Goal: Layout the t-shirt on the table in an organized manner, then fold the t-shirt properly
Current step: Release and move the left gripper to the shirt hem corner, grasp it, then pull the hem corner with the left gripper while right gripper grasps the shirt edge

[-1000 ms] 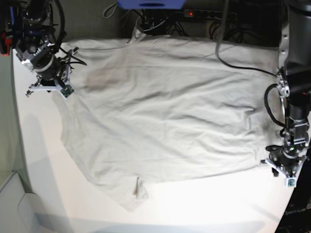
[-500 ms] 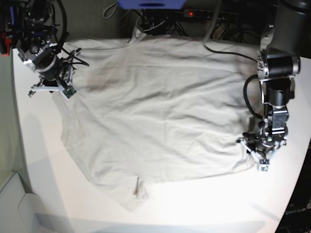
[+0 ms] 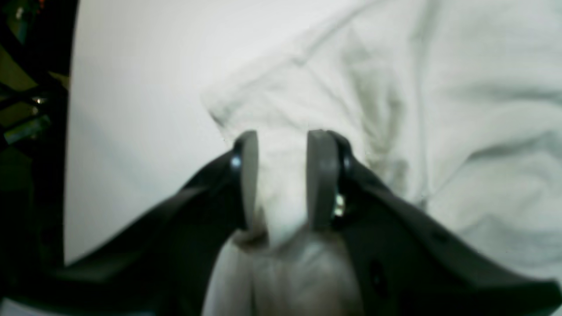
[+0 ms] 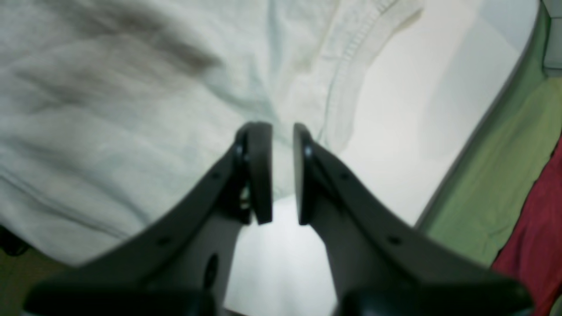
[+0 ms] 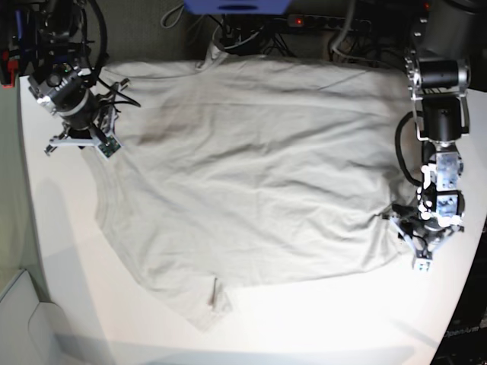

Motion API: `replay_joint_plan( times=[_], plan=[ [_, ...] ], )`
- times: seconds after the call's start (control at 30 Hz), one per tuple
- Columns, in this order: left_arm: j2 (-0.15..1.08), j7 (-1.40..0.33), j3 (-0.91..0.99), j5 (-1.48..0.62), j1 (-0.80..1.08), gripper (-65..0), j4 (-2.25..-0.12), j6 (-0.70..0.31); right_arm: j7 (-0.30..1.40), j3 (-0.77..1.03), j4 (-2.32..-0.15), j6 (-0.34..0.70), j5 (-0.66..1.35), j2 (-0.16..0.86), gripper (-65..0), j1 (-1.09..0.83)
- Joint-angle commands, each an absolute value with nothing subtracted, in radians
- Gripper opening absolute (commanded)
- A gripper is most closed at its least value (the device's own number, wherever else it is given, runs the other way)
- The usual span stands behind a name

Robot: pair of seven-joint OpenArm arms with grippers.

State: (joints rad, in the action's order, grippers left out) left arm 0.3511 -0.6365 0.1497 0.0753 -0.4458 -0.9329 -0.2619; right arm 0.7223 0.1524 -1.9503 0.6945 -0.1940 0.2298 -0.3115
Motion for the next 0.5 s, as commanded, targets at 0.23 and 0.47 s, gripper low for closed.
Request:
replay_joint_plan(
  times=[0.23,0.47],
  plan=[
    [0.315,-0.812,0.154,-0.004,-0.361,-46.3,-1.264,-0.257,0.71,0.159,-1.966,0.698,-0.189,0.239,-57.7,-0.306],
    [0.329,-0.855,0.162,-0.001,-0.208,-46.3,-1.345,-0.257,0.71,0.165,-1.966,0.698,-0.189,0.239,-57.7,-0.306]
  ],
)
